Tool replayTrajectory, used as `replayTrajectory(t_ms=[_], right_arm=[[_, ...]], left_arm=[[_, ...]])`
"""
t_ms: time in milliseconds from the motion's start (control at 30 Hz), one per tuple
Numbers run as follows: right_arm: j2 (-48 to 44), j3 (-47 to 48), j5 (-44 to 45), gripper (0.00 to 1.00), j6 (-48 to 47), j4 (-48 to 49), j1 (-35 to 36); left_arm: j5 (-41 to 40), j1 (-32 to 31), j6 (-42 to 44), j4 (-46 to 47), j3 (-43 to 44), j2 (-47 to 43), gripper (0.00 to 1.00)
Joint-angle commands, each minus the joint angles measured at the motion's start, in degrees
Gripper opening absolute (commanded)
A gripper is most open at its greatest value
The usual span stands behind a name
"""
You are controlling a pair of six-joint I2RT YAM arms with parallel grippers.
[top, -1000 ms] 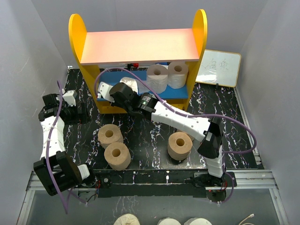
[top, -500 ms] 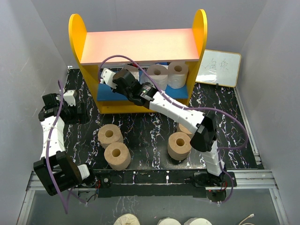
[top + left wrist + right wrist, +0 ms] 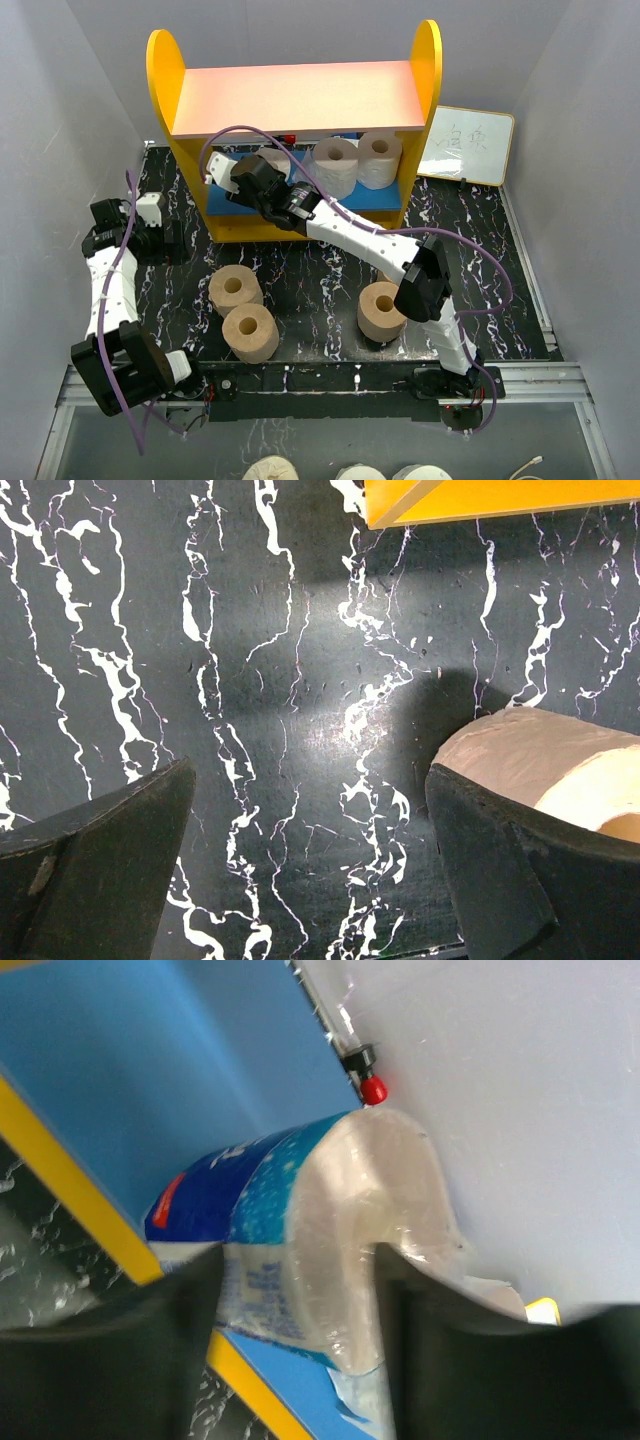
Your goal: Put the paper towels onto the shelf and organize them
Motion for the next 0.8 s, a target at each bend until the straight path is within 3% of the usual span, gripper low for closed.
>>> replayTrajectory(t_ms=[0, 67, 300, 467, 667, 767], right_arm=[[-5.1, -3.2, 4.8, 0.8, -1.3, 11.1, 0.6], [-6.8, -5.5, 5.1, 0.92, -1.7, 13.3, 0.9], [-13.4, -17.1, 11.3, 0.98, -2.7, 23.0, 3.7], [-24.0, -32.5, 12.7, 0.98, 1.7, 32.4, 6.0], [-32.8, -40.8, 12.5, 0.99, 13.5, 30.1, 6.6], [-38.2, -45.3, 9.3, 0.99, 19.2, 25.1, 6.7]], left_arm=[[2.5, -0.2, 2.3, -4.2, 5.2, 0.3, 0.99], [3.9, -0.2, 2.7, -6.5, 7.1, 1.0, 0.99], [7.1, -0.2, 3.4, -11.9, 12.7, 0.4, 0.99], [11.1, -0.2, 21.8, -28.8, 21.8, -2.2, 0.99], [11.2, -0.2, 34.9, -43.9, 34.3, -3.6, 0.99], [9.7, -2.0, 38.9, -44.5, 33.8, -7.1, 0.99]])
